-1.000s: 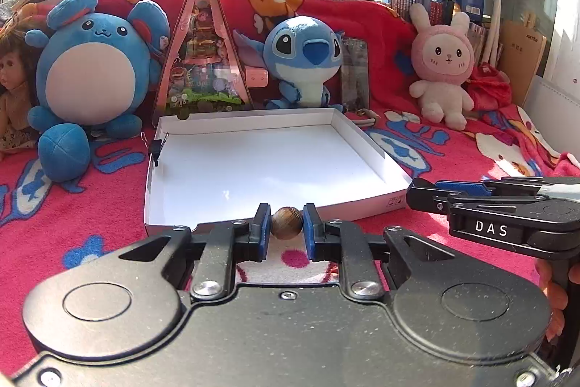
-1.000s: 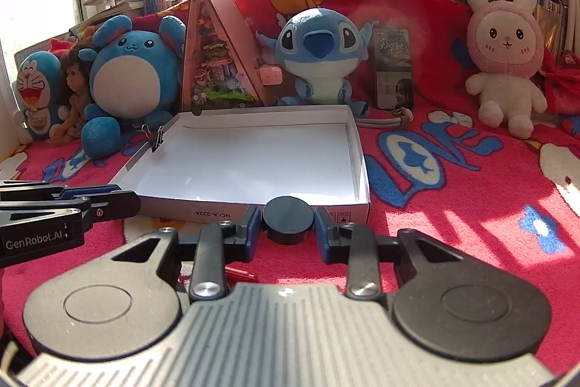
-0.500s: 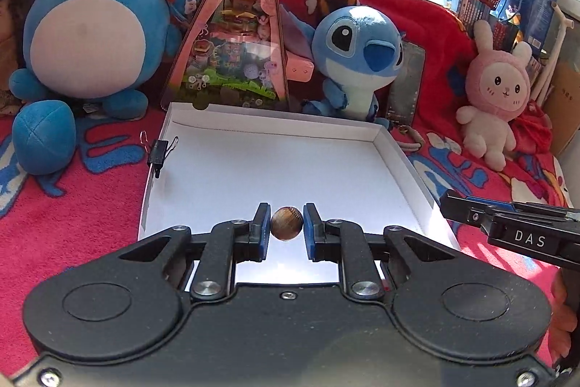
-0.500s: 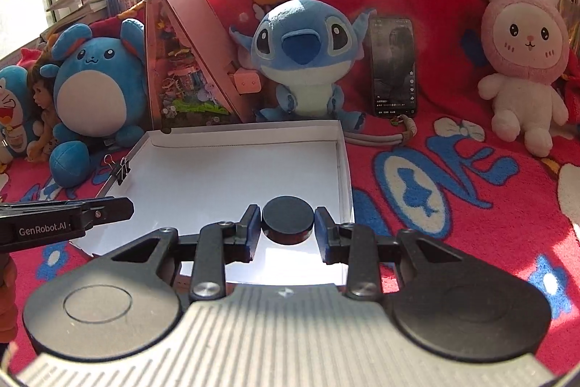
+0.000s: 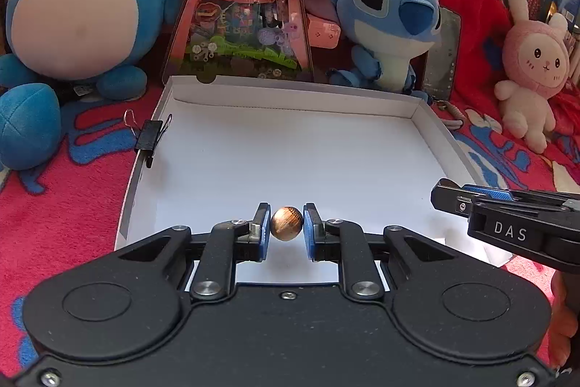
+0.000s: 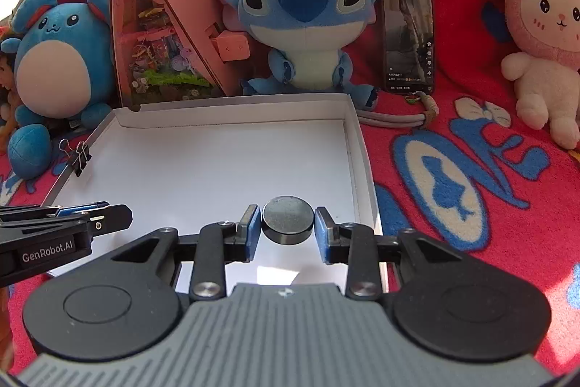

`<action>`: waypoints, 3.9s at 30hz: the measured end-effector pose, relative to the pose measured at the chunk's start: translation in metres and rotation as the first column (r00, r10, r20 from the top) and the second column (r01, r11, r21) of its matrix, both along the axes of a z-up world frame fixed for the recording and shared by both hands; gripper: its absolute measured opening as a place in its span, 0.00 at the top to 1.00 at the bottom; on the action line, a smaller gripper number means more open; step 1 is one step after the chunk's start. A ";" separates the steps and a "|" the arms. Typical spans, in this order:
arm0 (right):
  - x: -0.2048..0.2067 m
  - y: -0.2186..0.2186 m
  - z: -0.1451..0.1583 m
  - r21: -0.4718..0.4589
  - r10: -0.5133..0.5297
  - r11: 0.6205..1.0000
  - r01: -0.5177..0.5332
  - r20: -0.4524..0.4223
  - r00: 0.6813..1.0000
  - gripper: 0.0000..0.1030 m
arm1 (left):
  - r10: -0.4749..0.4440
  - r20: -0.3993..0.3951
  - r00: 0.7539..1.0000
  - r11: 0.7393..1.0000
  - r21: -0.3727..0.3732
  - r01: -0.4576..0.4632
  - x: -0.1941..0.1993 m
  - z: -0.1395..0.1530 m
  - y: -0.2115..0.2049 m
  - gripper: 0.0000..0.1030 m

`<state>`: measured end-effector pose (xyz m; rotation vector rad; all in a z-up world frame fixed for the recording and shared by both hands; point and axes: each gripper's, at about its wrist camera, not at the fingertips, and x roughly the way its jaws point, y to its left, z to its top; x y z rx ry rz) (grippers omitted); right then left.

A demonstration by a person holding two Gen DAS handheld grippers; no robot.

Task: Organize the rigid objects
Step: 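Carry the nut and the black disc over the white box with both tools, then open both tools to drop the nut and the disc into the box, then withdraw both tools from the box back toward the remaining objects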

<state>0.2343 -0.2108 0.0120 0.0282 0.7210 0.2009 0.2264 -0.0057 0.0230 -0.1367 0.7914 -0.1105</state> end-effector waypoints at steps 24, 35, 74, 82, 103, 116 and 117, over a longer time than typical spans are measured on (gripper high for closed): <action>0.029 0.000 -0.015 -0.015 -0.007 1.000 0.005 -0.106 0.994 0.64 | -0.017 -0.002 1.000 0.999 0.029 0.017 0.008 -0.011 -0.005 0.82; 0.025 0.008 -0.019 -0.067 0.002 0.998 -0.007 -0.075 0.997 0.62 | -0.015 -0.002 1.000 0.999 0.037 0.015 0.007 -0.010 -0.006 0.82; -0.063 -0.020 0.007 -0.012 0.112 0.994 -0.111 0.109 0.988 0.10 | -0.111 0.133 0.985 0.992 0.075 0.102 -0.083 0.031 0.003 0.19; -0.088 -0.023 0.009 -0.010 0.131 0.991 -0.131 0.136 0.982 0.05 | -0.138 0.149 0.979 0.989 0.076 0.128 -0.111 0.032 0.004 0.17; -0.151 -0.022 -0.004 -0.047 0.197 0.980 -0.192 0.169 0.966 0.00 | -0.124 0.122 0.985 0.991 0.057 0.118 -0.170 0.014 0.020 0.17; -0.178 -0.022 -0.018 -0.057 0.213 0.977 -0.207 0.142 0.967 0.00 | -0.144 0.101 0.984 0.988 0.075 0.137 -0.209 0.006 0.028 0.19; -0.179 -0.022 -0.019 -0.058 0.212 0.977 -0.206 0.138 0.967 0.00 | -0.148 0.092 0.985 0.987 0.072 0.141 -0.210 0.005 0.028 0.21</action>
